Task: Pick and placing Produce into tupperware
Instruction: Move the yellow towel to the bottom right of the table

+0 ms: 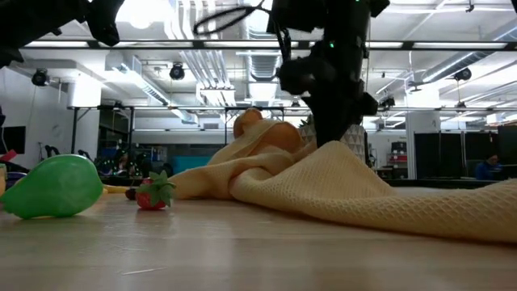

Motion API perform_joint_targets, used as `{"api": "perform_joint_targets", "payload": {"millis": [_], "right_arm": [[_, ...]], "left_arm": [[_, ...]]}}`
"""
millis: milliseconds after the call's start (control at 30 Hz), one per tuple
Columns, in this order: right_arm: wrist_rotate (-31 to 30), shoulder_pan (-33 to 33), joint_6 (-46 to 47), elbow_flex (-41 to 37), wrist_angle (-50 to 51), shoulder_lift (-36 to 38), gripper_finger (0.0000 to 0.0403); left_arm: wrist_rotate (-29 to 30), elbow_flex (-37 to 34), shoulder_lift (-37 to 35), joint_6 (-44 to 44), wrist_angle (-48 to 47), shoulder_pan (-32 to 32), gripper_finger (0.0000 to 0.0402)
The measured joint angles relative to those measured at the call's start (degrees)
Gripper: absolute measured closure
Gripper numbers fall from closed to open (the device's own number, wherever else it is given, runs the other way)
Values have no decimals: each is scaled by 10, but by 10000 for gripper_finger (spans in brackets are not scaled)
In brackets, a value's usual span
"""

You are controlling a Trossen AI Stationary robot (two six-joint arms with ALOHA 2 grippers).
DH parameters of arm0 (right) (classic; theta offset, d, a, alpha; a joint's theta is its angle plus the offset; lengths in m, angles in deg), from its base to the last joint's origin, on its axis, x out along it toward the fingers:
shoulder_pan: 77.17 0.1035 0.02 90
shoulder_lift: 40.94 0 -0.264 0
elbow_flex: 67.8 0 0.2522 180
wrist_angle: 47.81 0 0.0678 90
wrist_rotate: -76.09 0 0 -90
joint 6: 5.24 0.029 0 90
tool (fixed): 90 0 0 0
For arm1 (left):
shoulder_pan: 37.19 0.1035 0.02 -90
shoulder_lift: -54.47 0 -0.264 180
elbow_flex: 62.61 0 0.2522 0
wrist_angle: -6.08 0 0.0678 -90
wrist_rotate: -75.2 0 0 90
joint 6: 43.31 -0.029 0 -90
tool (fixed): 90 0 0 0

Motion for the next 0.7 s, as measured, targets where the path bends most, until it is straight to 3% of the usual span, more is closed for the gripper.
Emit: {"api": "perform_joint_targets", "payload": {"millis": [267, 533, 700], "right_arm": [[-10, 19, -16, 89, 24, 34, 394], [-141, 40, -33, 248, 186, 57, 394], [-164, 39, -70, 341, 205, 59, 394]], "left_arm": [[0, 0, 0, 0, 1, 0, 152], [0, 0, 0, 0, 3, 0, 152], [0, 0, 0, 0, 3, 0, 152]]}}
